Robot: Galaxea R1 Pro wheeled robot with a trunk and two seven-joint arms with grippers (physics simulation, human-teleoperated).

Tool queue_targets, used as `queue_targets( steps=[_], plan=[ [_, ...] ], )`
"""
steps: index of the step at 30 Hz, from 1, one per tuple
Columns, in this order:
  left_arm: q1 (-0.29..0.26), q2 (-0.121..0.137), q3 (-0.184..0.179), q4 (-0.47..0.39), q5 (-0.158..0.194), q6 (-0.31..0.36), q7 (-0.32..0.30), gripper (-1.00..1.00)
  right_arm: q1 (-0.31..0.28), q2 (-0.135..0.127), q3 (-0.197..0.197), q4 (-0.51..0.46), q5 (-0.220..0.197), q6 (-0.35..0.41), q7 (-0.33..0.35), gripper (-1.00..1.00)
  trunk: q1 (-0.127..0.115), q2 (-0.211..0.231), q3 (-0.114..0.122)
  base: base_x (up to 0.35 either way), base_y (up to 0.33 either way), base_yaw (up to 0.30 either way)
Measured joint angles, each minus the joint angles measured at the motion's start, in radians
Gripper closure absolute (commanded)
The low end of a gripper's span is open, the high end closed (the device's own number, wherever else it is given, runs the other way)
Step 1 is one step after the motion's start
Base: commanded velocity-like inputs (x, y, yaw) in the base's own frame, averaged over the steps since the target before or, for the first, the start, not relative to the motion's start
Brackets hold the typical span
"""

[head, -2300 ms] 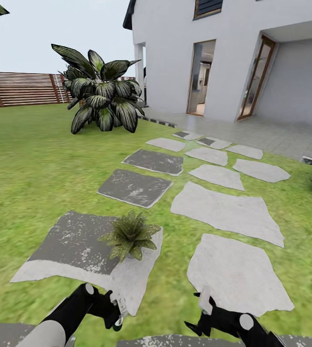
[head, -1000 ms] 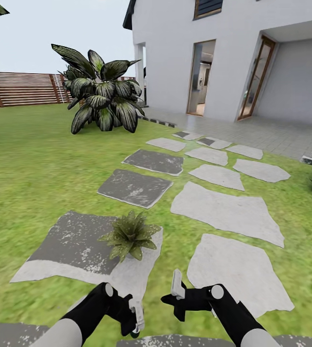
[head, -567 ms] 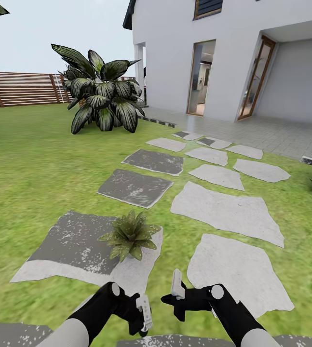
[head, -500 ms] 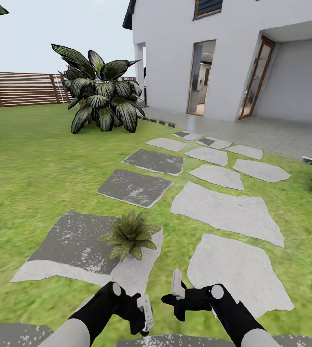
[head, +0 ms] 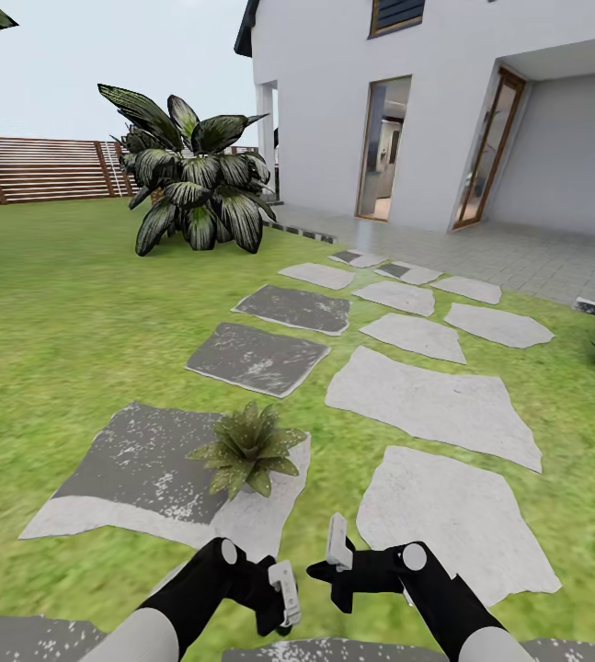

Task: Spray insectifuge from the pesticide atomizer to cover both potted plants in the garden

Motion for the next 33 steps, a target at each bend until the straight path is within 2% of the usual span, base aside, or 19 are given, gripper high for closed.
queue_targets(
  steps=[17,21,23,33],
  plan=[
    [-0.001,-0.018,0.001,-0.020,0.006,-0.004,0.003,1.00,0.000,0.000,0.000,0.000,0.000,0.000,0.000,1.00,0.000,0.000,0.000,0.000,0.000,0.000],
    [-0.001,-0.017,0.000,-0.020,0.052,-0.035,0.002,1.00,0.000,0.000,0.000,0.000,0.000,0.000,0.000,1.00,0.000,0.000,0.000,0.000,0.000,0.000],
    [0.000,-0.018,-0.001,-0.019,0.063,-0.040,0.001,1.00,0.000,-0.001,0.000,0.000,0.000,0.000,0.000,1.00,0.000,0.000,0.000,0.000,0.000,0.000],
    [-0.001,-0.015,-0.003,-0.014,0.066,-0.042,0.001,1.00,0.000,-0.001,0.000,0.000,0.000,0.000,0.000,1.00,0.000,0.000,0.000,0.000,0.000,0.000]
  ],
)
